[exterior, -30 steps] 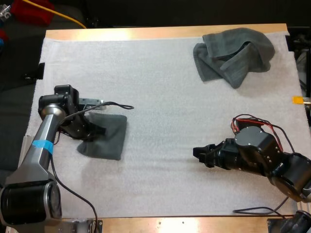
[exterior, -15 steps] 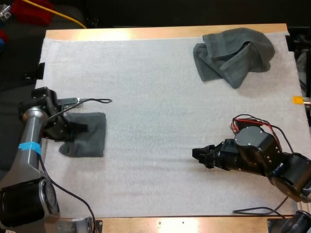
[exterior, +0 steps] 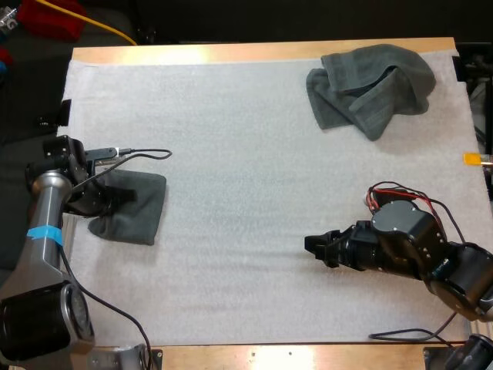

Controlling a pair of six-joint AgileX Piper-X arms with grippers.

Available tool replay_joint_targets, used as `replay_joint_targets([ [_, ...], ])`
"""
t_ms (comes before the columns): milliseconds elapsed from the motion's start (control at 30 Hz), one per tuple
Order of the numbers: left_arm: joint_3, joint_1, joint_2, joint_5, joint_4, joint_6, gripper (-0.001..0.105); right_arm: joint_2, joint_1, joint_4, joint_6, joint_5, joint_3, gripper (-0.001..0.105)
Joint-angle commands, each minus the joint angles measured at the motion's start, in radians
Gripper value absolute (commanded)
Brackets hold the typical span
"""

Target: Pick towel from pile, fold and stack

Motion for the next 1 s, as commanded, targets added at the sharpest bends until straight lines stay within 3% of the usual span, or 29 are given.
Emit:
replay_joint_targets([
  [0,-0.007,-0.001,-0.010,-0.036,0.005,-0.014,0.007,-0.007,0.002,-0.002,-0.002,-0.010,-0.002,0.054],
  [100,-0.007,-0.001,-0.010,-0.083,0.011,-0.019,0.022,-0.007,0.002,-0.002,-0.002,-0.010,-0.002,0.054],
  [300,-0.007,-0.001,-0.010,-0.082,0.018,-0.018,0.060,-0.007,0.002,-0.002,-0.002,-0.010,-0.002,0.054],
  [333,-0.007,-0.001,-0.010,-0.082,0.020,-0.026,0.062,-0.007,0.002,-0.002,-0.002,-0.010,-0.002,0.054],
  [400,-0.007,-0.001,-0.015,-0.089,0.021,-0.069,0.062,-0.007,0.002,-0.002,-0.002,-0.010,-0.002,0.054],
  [500,-0.013,-0.001,-0.047,-0.155,0.017,-0.067,0.054,-0.007,0.002,-0.002,-0.002,-0.010,-0.002,0.054],
  [600,-0.038,-0.001,-0.087,-0.173,0.016,-0.067,0.054,-0.007,0.002,-0.002,-0.002,-0.010,-0.002,0.054],
  [733,-0.067,-0.001,-0.142,-0.169,0.032,-0.067,0.054,-0.007,0.002,-0.002,-0.008,-0.010,-0.002,0.054],
  [967,-0.073,-0.041,-0.258,-0.084,0.049,-0.064,0.054,-0.007,0.002,-0.002,-0.016,-0.010,-0.002,0.054],
])
